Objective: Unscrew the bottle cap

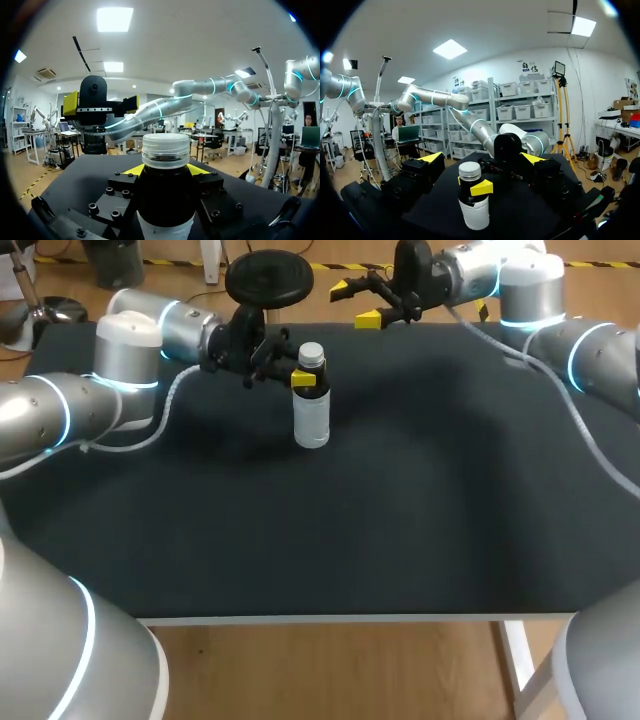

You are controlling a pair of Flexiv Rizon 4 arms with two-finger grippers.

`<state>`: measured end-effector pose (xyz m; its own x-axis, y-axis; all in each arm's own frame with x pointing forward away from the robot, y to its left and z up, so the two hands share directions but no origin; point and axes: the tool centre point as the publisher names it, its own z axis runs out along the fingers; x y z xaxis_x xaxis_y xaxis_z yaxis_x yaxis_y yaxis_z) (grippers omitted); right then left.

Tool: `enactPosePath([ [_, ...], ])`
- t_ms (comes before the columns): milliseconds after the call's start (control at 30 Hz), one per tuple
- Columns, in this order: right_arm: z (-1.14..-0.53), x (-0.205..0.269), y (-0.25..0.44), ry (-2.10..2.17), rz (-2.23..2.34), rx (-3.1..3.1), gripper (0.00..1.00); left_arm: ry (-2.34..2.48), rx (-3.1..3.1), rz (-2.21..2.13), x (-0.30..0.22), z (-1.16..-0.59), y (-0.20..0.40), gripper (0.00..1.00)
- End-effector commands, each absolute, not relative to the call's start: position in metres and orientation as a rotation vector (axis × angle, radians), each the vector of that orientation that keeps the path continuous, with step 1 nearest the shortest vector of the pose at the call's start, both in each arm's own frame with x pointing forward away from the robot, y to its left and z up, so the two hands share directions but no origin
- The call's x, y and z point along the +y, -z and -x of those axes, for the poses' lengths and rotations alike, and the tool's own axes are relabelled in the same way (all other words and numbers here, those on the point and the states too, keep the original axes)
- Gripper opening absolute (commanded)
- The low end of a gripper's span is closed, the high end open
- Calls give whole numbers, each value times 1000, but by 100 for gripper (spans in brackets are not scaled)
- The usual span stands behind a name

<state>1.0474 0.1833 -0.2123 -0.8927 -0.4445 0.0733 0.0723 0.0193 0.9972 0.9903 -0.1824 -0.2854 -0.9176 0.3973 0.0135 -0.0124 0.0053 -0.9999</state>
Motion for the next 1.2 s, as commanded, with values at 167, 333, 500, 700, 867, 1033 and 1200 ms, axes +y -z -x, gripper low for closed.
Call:
enactPosePath([
  [167,-1020,176,203,2145,329,-2569,100,-1990,-1996,400,-183,-989,285,0],
  [333,-1015,177,201,2176,448,-2661,100,-1990,-1996,400,-183,-989,285,0],
  [500,-1013,175,199,2208,625,-2786,100,-1990,-1996,400,-183,-989,285,0],
  [700,-1014,173,203,2156,829,-2930,100,-1990,-1996,400,-183,-989,285,0],
  [867,-1015,172,207,2112,942,-2990,100,-1990,-1996,400,-183,-989,285,0],
  [1033,-1019,173,210,2098,1045,-2995,100,-1990,-1996,400,-183,-989,285,0],
  [1200,-1024,178,212,2086,1089,-2985,100,-1990,-1996,400,-183,-989,285,0],
])
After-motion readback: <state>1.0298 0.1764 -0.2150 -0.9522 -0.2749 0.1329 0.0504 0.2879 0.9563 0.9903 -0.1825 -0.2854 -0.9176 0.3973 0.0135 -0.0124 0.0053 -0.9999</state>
